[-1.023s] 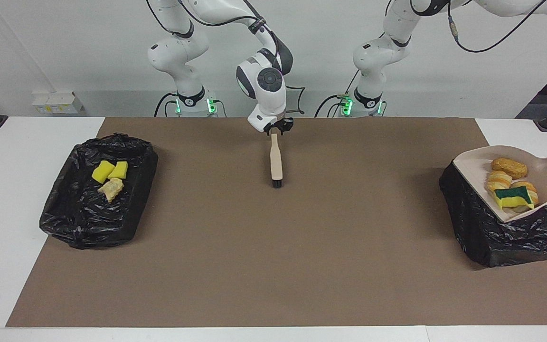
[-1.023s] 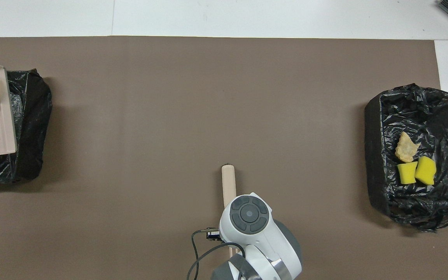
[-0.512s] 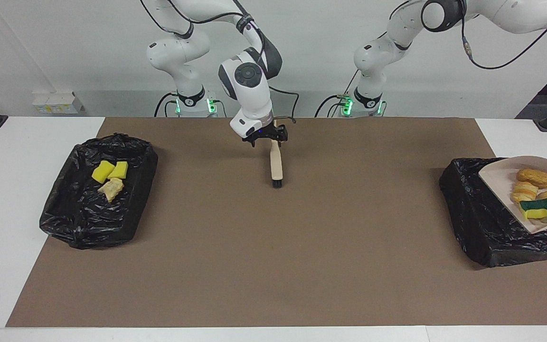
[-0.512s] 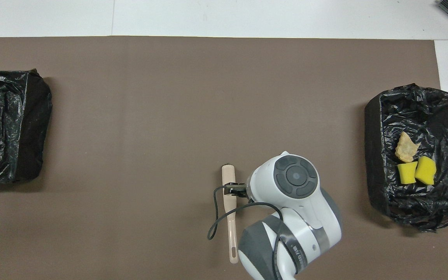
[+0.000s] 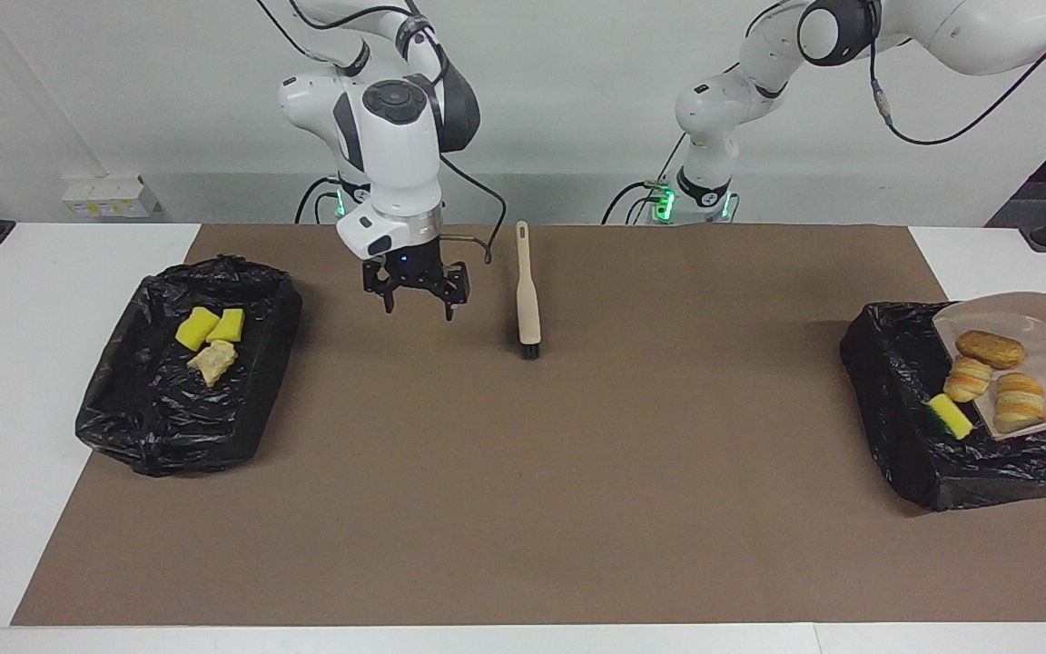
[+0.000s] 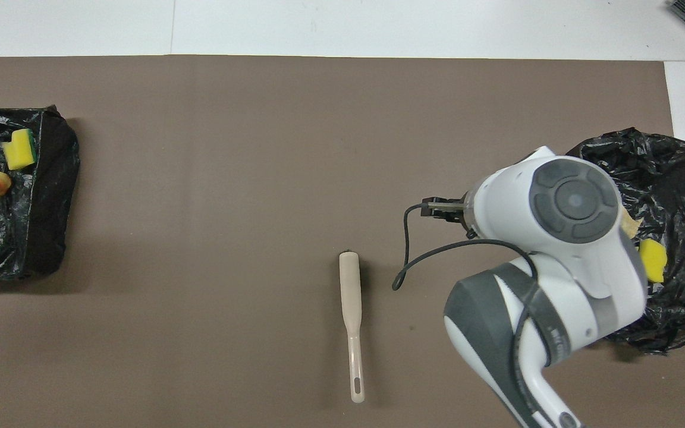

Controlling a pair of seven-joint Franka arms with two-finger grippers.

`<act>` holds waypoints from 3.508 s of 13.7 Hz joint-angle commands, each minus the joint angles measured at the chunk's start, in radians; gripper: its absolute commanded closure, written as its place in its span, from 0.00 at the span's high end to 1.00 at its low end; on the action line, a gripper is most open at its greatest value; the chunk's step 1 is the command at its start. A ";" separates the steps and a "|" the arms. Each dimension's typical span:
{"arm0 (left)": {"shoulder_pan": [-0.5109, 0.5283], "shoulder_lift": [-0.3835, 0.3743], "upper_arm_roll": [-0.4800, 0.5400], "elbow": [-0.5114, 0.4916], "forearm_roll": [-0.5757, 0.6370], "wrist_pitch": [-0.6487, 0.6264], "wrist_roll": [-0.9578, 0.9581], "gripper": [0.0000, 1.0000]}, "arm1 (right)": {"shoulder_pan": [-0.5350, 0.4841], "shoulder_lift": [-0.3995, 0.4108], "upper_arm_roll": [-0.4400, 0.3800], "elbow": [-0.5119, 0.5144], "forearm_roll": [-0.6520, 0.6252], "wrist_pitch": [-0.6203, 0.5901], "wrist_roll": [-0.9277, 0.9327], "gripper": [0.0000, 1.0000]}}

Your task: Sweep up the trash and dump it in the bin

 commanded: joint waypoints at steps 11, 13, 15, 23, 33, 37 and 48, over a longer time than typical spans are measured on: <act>-0.041 -0.162 -0.005 -0.051 0.110 -0.109 -0.013 0.00 | -0.268 -0.131 -0.102 0.314 0.085 -0.530 -0.497 1.00; -0.094 -0.192 -0.007 -0.116 0.080 -0.103 -0.027 0.00 | -0.313 -0.135 -0.102 0.308 0.097 -0.542 -0.498 1.00; -0.120 -0.225 -0.007 -0.181 -0.005 -0.096 -0.056 0.00 | -0.319 -0.129 -0.100 0.309 0.097 -0.542 -0.498 1.00; -0.409 -0.272 -0.007 -0.350 -0.181 -0.096 -0.363 0.00 | -0.310 -0.144 -0.100 0.284 0.097 -0.542 -0.494 1.00; -0.864 -0.075 -0.008 -0.379 -0.445 0.134 -1.856 0.00 | -0.308 -0.144 -0.102 0.283 0.097 -0.542 -0.489 1.00; -0.934 -0.006 -0.012 -0.358 -0.566 0.251 -2.102 0.00 | -0.308 -0.144 -0.102 0.283 0.097 -0.542 -0.489 1.00; -0.999 0.205 -0.012 -0.120 -0.565 0.274 -2.535 0.73 | -0.308 -0.144 -0.102 0.283 0.097 -0.542 -0.489 1.00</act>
